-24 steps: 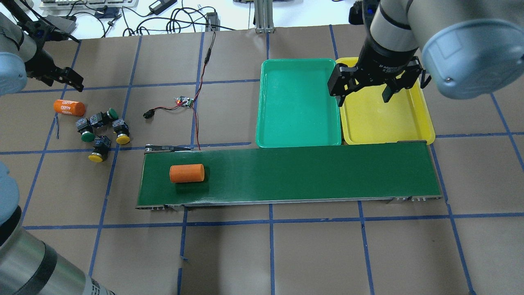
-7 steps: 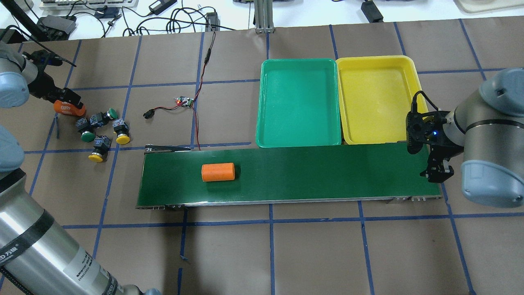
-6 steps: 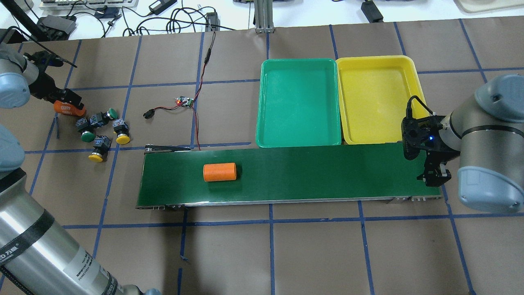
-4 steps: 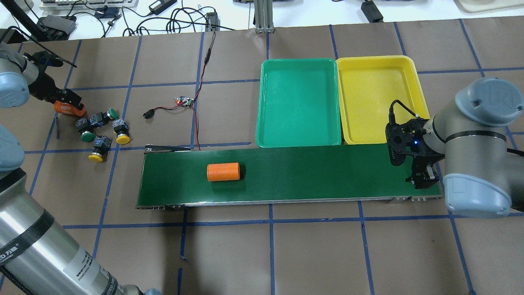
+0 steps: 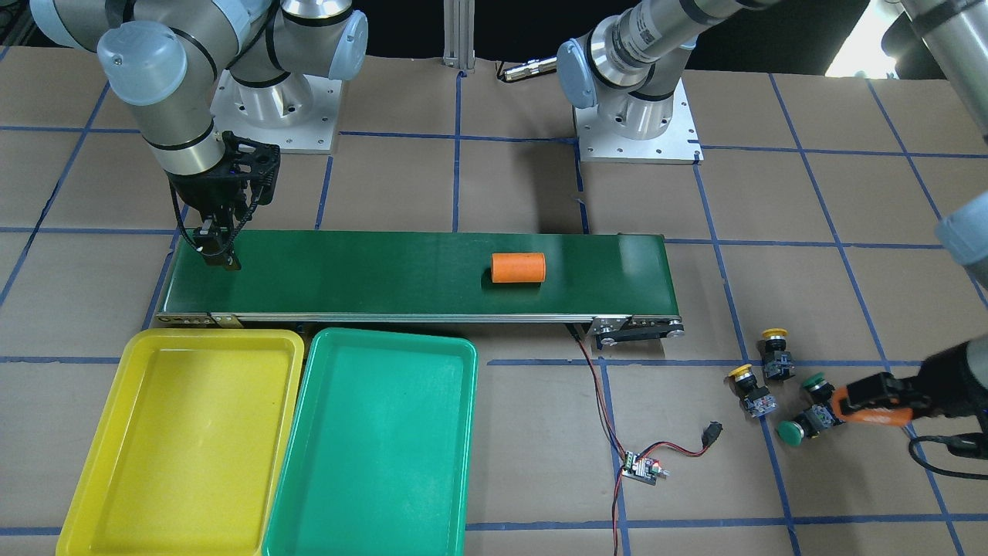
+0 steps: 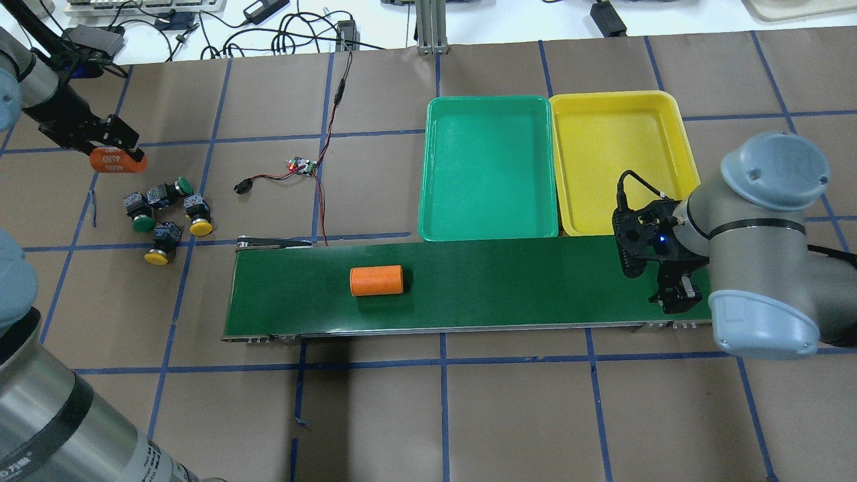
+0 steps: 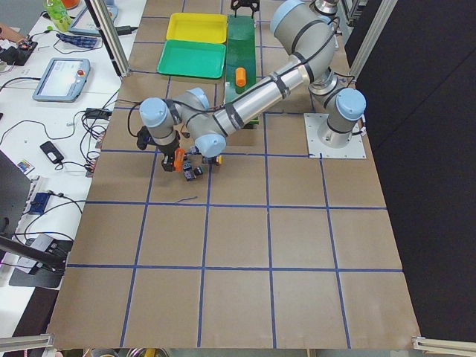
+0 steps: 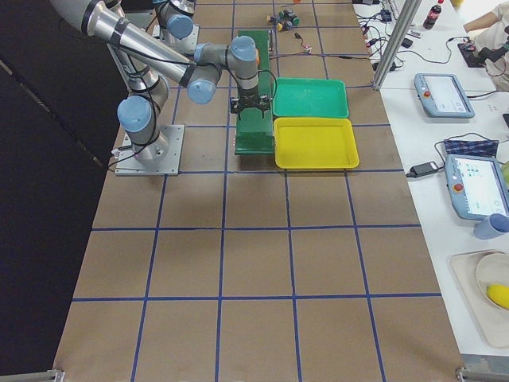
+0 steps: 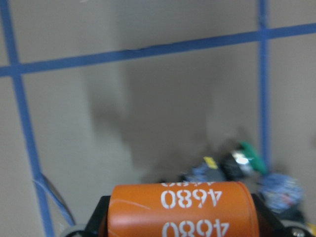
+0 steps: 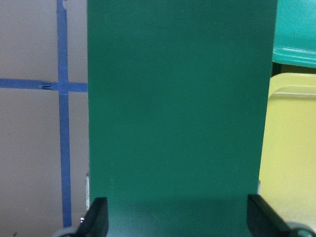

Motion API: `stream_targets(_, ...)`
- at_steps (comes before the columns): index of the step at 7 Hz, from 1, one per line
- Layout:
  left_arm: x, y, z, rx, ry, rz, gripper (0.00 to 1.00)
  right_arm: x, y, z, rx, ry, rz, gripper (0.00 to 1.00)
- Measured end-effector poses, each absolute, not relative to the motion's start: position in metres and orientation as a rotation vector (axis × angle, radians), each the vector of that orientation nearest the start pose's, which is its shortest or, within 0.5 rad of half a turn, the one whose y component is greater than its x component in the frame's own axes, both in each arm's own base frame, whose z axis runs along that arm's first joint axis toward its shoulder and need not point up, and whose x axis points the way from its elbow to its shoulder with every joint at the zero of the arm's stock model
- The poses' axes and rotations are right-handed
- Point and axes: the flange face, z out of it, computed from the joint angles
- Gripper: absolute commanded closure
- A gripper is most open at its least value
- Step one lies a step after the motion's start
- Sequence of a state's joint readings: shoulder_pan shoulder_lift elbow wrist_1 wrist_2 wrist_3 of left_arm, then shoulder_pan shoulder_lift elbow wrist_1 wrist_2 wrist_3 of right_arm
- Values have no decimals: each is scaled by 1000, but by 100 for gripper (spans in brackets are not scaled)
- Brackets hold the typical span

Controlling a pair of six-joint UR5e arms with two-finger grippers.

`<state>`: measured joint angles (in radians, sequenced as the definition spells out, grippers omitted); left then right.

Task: Sort buttons by color to trays
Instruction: 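Place the second orange cylinder on the conveyor with the left gripper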

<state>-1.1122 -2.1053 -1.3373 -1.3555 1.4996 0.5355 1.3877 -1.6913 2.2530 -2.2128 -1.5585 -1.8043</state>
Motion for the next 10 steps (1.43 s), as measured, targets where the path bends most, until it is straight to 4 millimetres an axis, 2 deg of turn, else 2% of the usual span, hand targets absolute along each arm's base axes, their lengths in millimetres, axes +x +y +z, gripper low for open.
stream_targets(1,122,-656,337,29,3255,135,100,61,-408,280,-2322,2192,-78,0)
stream_targets(2,69,-630,351,-34,3259,210,100,61,-411,274,-2320,2180,-67,0)
stream_targets(3,22,-604,347,-80,3252,267,100,60,-413,269,-2317,2181,-67,0)
stream_targets(4,-22,-578,335,-109,3240,292,100,60,-415,268,-2316,2188,-73,0)
stream_targets(5,-59,-552,320,-108,3241,298,100,60,-415,267,-2316,2192,-76,0)
stream_targets(6,-79,-527,304,-113,3253,292,100,60,-415,267,-2317,2191,-77,0)
stream_targets(7,-89,-504,285,-125,3259,280,100,61,-415,267,-2318,2190,-77,0)
stream_targets(8,-93,-489,269,-139,3258,264,62,61,-415,267,-2318,2189,-77,0)
stream_targets(9,-94,-480,261,-142,3255,260,1,61,-415,267,-2320,2189,-77,0)
stream_targets(10,-94,-475,258,-140,3255,259,0,61,-415,267,-2321,2189,-79,0)
